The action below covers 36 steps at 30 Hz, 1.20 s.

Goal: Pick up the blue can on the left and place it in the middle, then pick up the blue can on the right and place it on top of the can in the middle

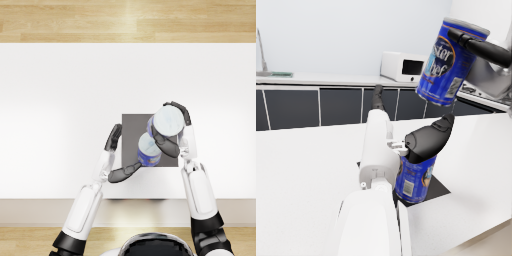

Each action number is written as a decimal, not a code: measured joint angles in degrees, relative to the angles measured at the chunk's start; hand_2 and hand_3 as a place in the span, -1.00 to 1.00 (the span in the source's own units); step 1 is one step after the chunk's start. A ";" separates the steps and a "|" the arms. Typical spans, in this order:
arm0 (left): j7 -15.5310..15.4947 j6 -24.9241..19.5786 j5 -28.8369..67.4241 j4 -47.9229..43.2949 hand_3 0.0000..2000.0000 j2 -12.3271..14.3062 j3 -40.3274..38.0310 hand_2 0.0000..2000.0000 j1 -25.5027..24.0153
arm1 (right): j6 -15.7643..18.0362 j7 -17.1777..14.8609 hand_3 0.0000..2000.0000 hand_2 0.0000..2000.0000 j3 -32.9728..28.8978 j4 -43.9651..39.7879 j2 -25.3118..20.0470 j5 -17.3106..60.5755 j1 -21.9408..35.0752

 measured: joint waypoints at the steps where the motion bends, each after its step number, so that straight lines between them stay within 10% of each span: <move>1: 0.17 0.01 0.00 -2.10 -1.00 -0.46 -1.88 -1.00 -0.96 | -0.80 -0.77 0.52 1.00 0.54 0.20 0.02 0.00 -0.28; 25: 0.61 0.04 -0.01 -7.91 -1.00 0.90 -14.23 -1.00 -4.63 | -3.58 -2.79 0.52 1.00 4.90 -2.98 0.36 -0.01 -6.32; 26: 0.61 0.04 -0.01 -7.85 -1.00 0.99 -14.16 -1.00 -4.71 | -3.64 -2.79 0.19 -0.36 4.92 -3.14 0.32 -0.01 -6.46; 27: 0.61 0.04 -0.01 -7.81 -1.00 1.08 -14.13 -1.00 -4.78 | -4.47 -2.92 -0.13 -1.00 4.95 -3.29 0.29 -0.01 -6.60; 30: 0.61 0.04 -0.01 -7.83 -1.00 1.33 -14.17 -1.00 -5.11 | -7.03 -3.19 -1.00 -1.00 4.94 -3.39 0.07 0.00 -6.77; 36: 0.61 0.04 -0.02 -7.80 -1.00 2.06 -14.32 -1.00 -4.99 | -8.51 -3.28 -1.00 -1.00 4.61 -2.44 -0.41 0.00 -6.91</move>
